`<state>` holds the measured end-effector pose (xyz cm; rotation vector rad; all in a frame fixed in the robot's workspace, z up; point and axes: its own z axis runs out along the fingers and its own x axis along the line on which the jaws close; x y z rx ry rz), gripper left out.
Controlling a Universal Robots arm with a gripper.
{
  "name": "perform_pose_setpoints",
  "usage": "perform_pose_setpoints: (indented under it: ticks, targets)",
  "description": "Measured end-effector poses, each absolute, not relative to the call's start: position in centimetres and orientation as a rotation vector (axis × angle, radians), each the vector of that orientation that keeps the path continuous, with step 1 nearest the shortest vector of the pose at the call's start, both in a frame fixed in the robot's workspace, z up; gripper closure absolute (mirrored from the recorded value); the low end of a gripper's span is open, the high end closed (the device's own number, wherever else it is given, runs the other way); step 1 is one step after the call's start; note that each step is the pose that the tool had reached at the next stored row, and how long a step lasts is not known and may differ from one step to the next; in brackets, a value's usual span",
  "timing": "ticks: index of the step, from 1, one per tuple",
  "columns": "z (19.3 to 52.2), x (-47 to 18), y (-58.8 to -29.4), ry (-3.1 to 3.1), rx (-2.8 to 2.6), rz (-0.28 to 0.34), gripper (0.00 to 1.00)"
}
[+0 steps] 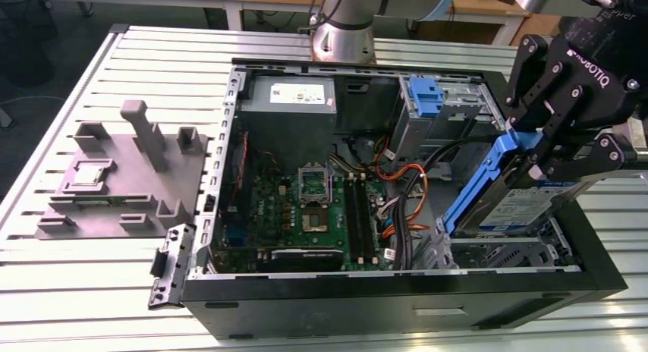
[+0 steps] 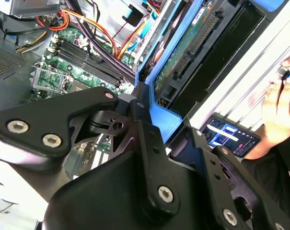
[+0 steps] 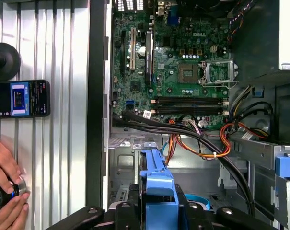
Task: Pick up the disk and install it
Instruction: 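Insert the disk into the insertion slot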
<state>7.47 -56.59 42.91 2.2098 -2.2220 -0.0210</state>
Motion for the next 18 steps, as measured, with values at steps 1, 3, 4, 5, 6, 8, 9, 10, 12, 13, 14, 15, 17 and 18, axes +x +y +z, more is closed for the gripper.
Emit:
perform_pose_setpoints:
  ticks: [1,3,4,5,6,8,9,10,12,13,14,15,17,18]
  targets:
    - [42.9,7.5,-56.6,-2.222,2.21,-0.021,0.62]
    - [42.9,7.5,-56.6,-2.222,2.21,-0.021,0.56]
    - [42.9,7.5,-56.6,-2.222,2.21,-0.021,0.56]
    - [42.9,7.5,-56.6,-2.222,2.21,-0.021,0.5]
    - [42.9,7.5,-56.6,-2.222,2.21,-0.021,0.5]
    - [42.8,7.5,-56.6,-2.222,2.21,-0.021,0.5]
    - [42.6,7.5,-56.6,-2.222,2.21,-0.021,0.5]
    - [42.5,7.5,-56.6,-2.222,2.21,-0.021,0.5]
    - [42.1,7.5,-56.6,-2.222,2.21,-0.021,0.5]
    - [41.9,7.5,-56.6,-2.222,2.21,-0.021,0.5]
    - [41.7,7.5,-56.6,-2.222,2.21,-0.021,0.51]
    - [41.6,7.5,-56.6,-2.222,2.21,-0.021,0.51]
    - [41.2,7.5,-56.6,-2.222,2.21,-0.021,0.58]
    - [41.0,7.5,-56.6,-2.222,2.21,-0.021,0.64]
